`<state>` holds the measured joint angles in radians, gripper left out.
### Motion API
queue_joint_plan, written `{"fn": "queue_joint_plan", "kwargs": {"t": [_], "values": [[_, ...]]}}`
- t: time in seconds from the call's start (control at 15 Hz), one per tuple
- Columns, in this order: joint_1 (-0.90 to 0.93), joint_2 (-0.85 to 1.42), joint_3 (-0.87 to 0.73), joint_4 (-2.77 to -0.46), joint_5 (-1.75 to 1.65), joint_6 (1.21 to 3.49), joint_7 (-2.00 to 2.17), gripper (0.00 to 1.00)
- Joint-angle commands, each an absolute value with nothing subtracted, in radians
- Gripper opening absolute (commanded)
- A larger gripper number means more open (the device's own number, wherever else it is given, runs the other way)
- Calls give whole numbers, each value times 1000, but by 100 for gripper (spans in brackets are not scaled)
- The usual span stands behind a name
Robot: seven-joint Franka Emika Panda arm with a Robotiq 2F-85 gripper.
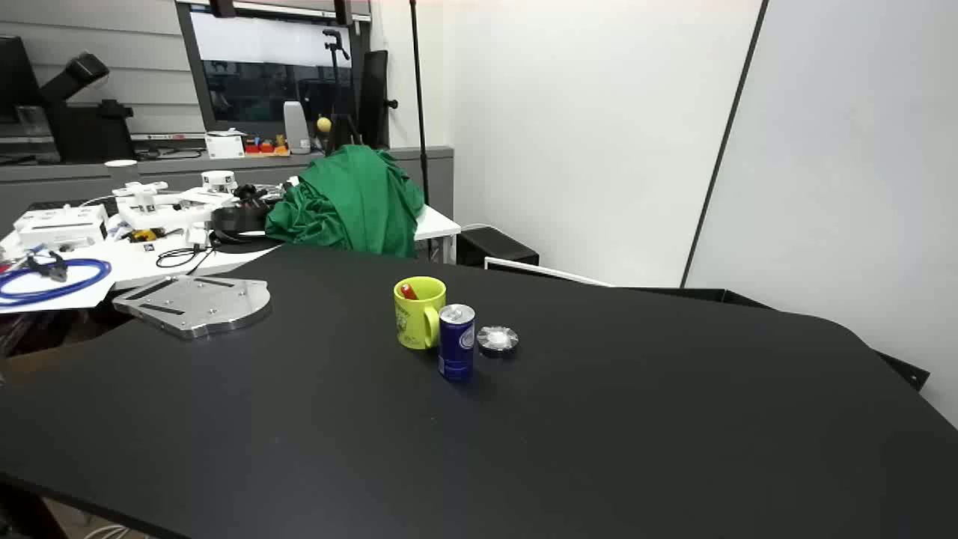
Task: Remove the marker from the mug and put it on the table
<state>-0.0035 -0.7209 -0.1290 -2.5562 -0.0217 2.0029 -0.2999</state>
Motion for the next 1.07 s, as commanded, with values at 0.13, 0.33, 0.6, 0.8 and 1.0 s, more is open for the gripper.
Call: {"fn": "queue_joint_plan", "kwargs": {"t": [0.13, 0.33, 0.6, 0.8, 1.0], "values": [[0, -720, -131, -2554, -24, 2000, -298, 100], [0, -694, -130, -2537, -27, 2001, -296, 100], [12, -575, -121, -2478, -26, 2043, -299, 100], [18, -442, -113, -2401, -22, 2062, -302, 100], [18, -280, -101, -2295, -23, 2049, -298, 100]]}}
